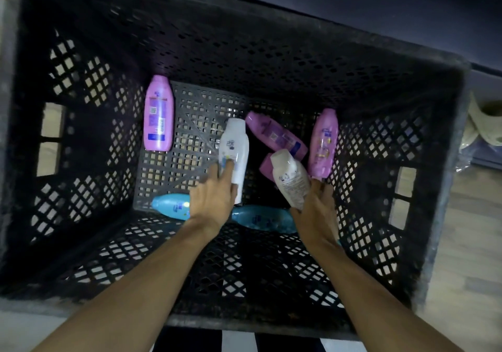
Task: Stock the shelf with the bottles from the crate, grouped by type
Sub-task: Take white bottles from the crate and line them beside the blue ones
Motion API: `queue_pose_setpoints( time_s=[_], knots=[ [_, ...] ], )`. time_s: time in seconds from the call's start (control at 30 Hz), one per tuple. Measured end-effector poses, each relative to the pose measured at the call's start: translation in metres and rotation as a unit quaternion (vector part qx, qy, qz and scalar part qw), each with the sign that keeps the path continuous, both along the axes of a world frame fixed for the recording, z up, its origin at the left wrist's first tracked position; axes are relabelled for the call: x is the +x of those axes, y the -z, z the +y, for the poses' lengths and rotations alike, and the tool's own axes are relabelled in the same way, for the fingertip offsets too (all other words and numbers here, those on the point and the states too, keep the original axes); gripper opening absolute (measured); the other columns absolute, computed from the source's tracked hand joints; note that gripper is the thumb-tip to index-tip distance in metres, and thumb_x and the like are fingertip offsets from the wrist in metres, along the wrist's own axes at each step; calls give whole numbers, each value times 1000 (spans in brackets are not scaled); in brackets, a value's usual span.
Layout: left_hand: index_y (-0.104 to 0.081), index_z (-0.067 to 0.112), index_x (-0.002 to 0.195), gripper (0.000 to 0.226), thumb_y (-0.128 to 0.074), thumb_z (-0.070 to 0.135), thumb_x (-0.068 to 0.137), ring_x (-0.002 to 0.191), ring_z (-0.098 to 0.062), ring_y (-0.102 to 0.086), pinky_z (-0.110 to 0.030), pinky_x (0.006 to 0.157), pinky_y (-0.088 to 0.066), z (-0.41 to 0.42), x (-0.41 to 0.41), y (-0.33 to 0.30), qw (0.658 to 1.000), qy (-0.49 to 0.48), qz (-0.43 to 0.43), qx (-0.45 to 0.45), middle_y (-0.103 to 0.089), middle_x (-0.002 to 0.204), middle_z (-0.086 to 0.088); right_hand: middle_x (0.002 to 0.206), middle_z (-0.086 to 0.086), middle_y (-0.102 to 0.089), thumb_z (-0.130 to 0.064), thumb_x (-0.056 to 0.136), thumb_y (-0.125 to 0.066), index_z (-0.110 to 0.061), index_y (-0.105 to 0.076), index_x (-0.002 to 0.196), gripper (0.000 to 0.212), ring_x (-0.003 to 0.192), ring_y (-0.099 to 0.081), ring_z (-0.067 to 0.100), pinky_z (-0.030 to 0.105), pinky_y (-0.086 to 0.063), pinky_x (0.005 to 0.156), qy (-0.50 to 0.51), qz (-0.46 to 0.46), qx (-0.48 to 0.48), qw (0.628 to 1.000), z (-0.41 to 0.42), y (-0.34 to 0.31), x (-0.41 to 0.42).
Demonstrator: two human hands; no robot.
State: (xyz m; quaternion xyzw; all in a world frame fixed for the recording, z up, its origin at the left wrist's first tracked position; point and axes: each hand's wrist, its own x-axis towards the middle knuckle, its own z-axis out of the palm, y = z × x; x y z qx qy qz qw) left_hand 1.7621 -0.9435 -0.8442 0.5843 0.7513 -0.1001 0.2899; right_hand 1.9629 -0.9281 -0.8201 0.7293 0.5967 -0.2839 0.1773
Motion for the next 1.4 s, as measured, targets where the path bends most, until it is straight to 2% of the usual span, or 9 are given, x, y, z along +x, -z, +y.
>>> queue_pose_setpoints(
  time_s=[0.1, 0.23, 0.37, 0.53, 0.67, 0.9, 1.07, 1.27, 1.4],
  knots=[
    [-31, 16, 140, 53, -56, 32, 96, 83, -36, -66, -39, 61, -46, 7, 7, 3, 999, -39, -31, -1, -53, 120, -14, 137, 10, -34, -43, 82, -76, -10, -24, 146, 89, 124, -44, 26, 40, -55, 86, -54, -61, -2, 997, 2, 4, 5],
    [-33, 7, 127, 54, -64, 33, 91, 95, -39, -64, -40, 67, -46, 21, 19, 10, 985, -160, -60, -20, -54, 120, -15, 129, 11, -46, -44, 73, -80, -8, -30, 137, 89, 116, -52, 26, 36, -53, 84, -85, -74, 7, 994, 10, 11, 6],
    [-31, 4, 131, 67, -67, 39, 87, 105, -38, -61, -42, 76, -47, 39, 30, 18, 967, -237, -61, -64, -47, 133, -15, 114, 14, -57, -39, 71, -73, -6, -36, 121, 70, 94, -64, 36, 38, -51, 70, -36, -21, 12, 999, 11, 13, 10],
    [-22, 4, 142, 89, -70, 47, 81, 113, -37, -58, -44, 84, -49, 53, 28, 28, 956, -268, -41, -113, -41, 142, -13, 118, 14, -47, -33, 83, -63, -4, -35, 130, 61, 101, -58, 35, 35, -45, 70, 17, 30, 64, 997, 25, 14, 15],
    [-17, 6, 146, 96, -73, 45, 78, 111, -36, -58, -37, 72, -44, 56, 24, 30, 951, -275, -46, -133, -39, 142, -15, 125, 13, -43, -41, 86, -68, -5, -34, 134, 69, 115, -51, 31, 40, -49, 80, -1, -1, 55, 999, 43, 11, 15],
    [-23, 7, 140, 89, -75, 43, 77, 111, -35, -58, -35, 69, -38, 53, 19, 26, 951, -275, -44, -137, -42, 139, -13, 105, 20, -63, -29, 94, -57, -4, -34, 125, 46, 82, -67, 34, 40, -59, 65, 61, 107, 19, 992, 59, 9, 17],
    [-28, 8, 133, 78, -74, 41, 79, 108, -34, -59, -35, 68, -40, 53, 18, 24, 948, -285, -50, -130, -45, 135, -13, 127, 17, -38, -14, 97, -53, -4, -26, 147, 58, 108, -53, 34, 40, -51, 78, 41, 32, 113, 992, 60, 6, 8],
    [-21, 5, 141, 88, -74, 41, 81, 112, -38, -57, -39, 78, -47, 53, 21, 29, 951, -281, -56, -118, -38, 142, -16, 145, 19, -39, -30, 97, -61, 0, -16, 153, 78, 130, -46, 31, 42, -48, 92, -46, -81, 26, 995, 71, 7, -2],
    [-26, 6, 130, 77, -75, 40, 81, 101, -37, -61, -35, 66, -42, 57, 27, 33, 951, -284, -45, -114, -39, 131, -14, 145, 23, -44, -27, 96, -63, 5, -21, 149, 75, 125, -54, 34, 40, -46, 97, -59, -84, -11, 995, 88, 11, -7]
  ],
)
